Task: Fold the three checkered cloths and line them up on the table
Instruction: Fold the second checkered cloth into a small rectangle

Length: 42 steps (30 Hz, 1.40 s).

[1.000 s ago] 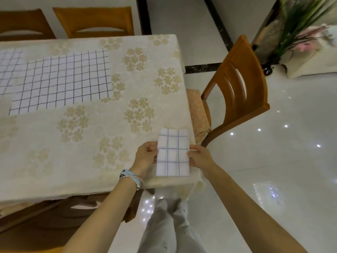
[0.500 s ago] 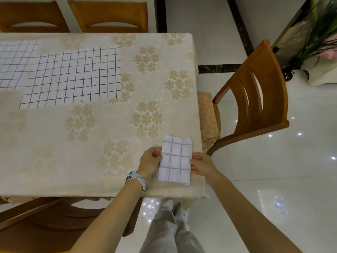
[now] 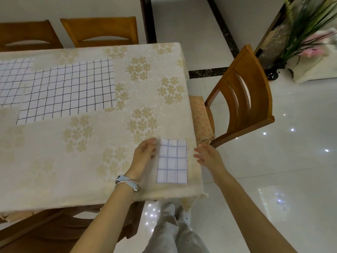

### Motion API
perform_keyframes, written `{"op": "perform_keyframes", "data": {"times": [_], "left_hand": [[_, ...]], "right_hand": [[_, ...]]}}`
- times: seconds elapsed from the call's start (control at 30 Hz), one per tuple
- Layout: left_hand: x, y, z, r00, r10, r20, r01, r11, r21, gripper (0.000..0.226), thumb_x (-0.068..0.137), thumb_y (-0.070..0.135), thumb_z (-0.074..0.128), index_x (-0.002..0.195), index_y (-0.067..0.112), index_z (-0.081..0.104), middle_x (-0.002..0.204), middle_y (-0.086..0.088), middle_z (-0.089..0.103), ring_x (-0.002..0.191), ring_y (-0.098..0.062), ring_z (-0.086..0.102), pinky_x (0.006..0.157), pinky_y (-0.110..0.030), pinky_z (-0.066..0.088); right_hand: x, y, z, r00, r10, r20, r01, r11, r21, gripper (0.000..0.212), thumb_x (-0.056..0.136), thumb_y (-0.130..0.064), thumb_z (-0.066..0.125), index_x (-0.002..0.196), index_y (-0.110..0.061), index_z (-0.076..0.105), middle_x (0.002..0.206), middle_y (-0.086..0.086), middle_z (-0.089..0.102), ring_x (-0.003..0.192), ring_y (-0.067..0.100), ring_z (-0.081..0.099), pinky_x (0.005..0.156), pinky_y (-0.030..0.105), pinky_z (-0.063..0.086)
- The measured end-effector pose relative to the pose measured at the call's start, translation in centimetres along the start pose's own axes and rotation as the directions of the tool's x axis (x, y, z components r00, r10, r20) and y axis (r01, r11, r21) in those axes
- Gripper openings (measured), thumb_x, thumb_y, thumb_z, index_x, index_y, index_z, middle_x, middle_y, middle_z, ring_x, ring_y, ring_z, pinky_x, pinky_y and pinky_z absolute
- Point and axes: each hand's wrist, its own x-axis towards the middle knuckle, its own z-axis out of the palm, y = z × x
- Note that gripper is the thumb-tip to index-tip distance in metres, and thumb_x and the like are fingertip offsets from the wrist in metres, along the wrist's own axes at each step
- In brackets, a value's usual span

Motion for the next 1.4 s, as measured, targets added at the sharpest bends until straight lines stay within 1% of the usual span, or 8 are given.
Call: {"op": "perform_keyframes", "data": {"times": [0.1, 0.23, 0.33, 0.5, 0.7, 1.0, 1.2, 1.4], "left_hand": [[-1.2, 3.4, 0.2, 0.994, 0.105, 0.037, -0.100, 0.989, -0.109, 0.028, 0.103, 0.031, 0.042, 0.126, 0.028, 0.058, 0.128, 0.004, 0.062, 0.118, -0.014, 0.059, 0.100, -0.034, 0.047], [-2.6, 7.5, 0.9, 0.972, 0.230, 0.055, -0.213, 0.950, -0.227, 0.039, 0.105, 0.034, 0.032, 0.135, 0.024, 0.054, 0.136, 0.001, 0.059, 0.125, -0.016, 0.056, 0.105, -0.039, 0.044], [-4.3, 10.2, 2.3, 0.943, 0.322, 0.078, -0.293, 0.920, -0.262, 0.043, 0.105, 0.038, 0.028, 0.138, 0.024, 0.052, 0.140, 0.002, 0.057, 0.128, -0.014, 0.054, 0.105, -0.038, 0.043], [-6.9, 13.2, 6.1, 0.896, 0.424, 0.134, -0.374, 0.882, -0.287, 0.050, 0.098, 0.047, 0.029, 0.138, 0.027, 0.052, 0.141, 0.006, 0.055, 0.130, -0.012, 0.052, 0.106, -0.038, 0.042], [-7.7, 14.3, 12.9, 0.876, 0.423, 0.232, -0.344, 0.885, -0.315, 0.052, 0.101, 0.046, 0.024, 0.140, 0.025, 0.051, 0.141, 0.004, 0.056, 0.129, -0.014, 0.053, 0.109, -0.042, 0.040], [-7.0, 15.2, 23.7, 0.825, 0.395, 0.404, -0.288, 0.909, -0.300, 0.051, 0.101, 0.049, 0.025, 0.135, 0.028, 0.055, 0.140, 0.004, 0.056, 0.129, -0.014, 0.053, 0.114, -0.049, 0.033], [-4.5, 17.6, 29.7, 0.806, 0.423, 0.414, -0.303, 0.896, -0.325, 0.053, 0.101, 0.050, 0.026, 0.141, 0.024, 0.050, 0.140, 0.003, 0.057, 0.129, -0.015, 0.054, 0.111, -0.045, 0.038], [1.0, 21.1, 34.9, 0.818, 0.444, 0.366, -0.311, 0.876, -0.368, 0.053, 0.101, 0.051, 0.026, 0.140, 0.024, 0.051, 0.140, 0.003, 0.057, 0.131, -0.017, 0.052, 0.112, -0.049, 0.036]], "right_hand": [[-2.6, -1.4, -2.0, 0.994, -0.094, -0.053, 0.101, 0.985, 0.139, 0.032, 0.100, -0.042, 0.046, 0.122, -0.022, 0.057, 0.127, 0.001, 0.060, 0.111, 0.016, 0.060, 0.104, 0.037, 0.045], [-6.7, -3.2, -5.2, 0.964, -0.243, -0.111, 0.266, 0.910, 0.318, 0.048, 0.102, -0.043, 0.037, 0.143, -0.018, 0.046, 0.142, 0.002, 0.053, 0.130, 0.019, 0.051, 0.106, 0.033, 0.039], [-9.1, -4.7, -7.3, 0.924, -0.348, -0.159, 0.382, 0.869, 0.314, 0.045, 0.102, -0.046, 0.026, 0.137, -0.030, 0.049, 0.135, -0.008, 0.057, 0.128, 0.015, 0.053, 0.108, 0.036, 0.036], [-11.9, -6.0, -12.0, 0.872, -0.406, -0.273, 0.479, 0.823, 0.304, 0.043, 0.103, -0.048, 0.021, 0.131, -0.038, 0.053, 0.131, -0.016, 0.060, 0.123, 0.010, 0.056, 0.112, 0.039, 0.035], [-14.4, -6.6, -19.1, 0.823, -0.422, -0.381, 0.544, 0.778, 0.314, 0.043, 0.103, -0.048, 0.019, 0.126, -0.041, 0.055, 0.134, -0.011, 0.059, 0.128, 0.017, 0.054, 0.116, 0.049, 0.031], [-15.6, -5.5, -28.6, 0.763, -0.398, -0.509, 0.598, 0.735, 0.321, 0.048, 0.105, -0.045, 0.020, 0.138, -0.032, 0.051, 0.137, -0.006, 0.059, 0.125, 0.015, 0.057, 0.115, 0.048, 0.034], [-12.6, -6.8, -34.1, 0.743, -0.409, -0.529, 0.622, 0.714, 0.321, 0.046, 0.105, -0.045, 0.021, 0.136, -0.033, 0.053, 0.133, -0.008, 0.062, 0.122, 0.013, 0.059, 0.113, 0.046, 0.036], [-6.6, -12.3, -38.9, 0.748, -0.438, -0.499, 0.625, 0.718, 0.306, 0.046, 0.105, -0.044, 0.021, 0.136, -0.033, 0.053, 0.133, -0.008, 0.062, 0.123, 0.013, 0.059, 0.114, 0.046, 0.035]]}}
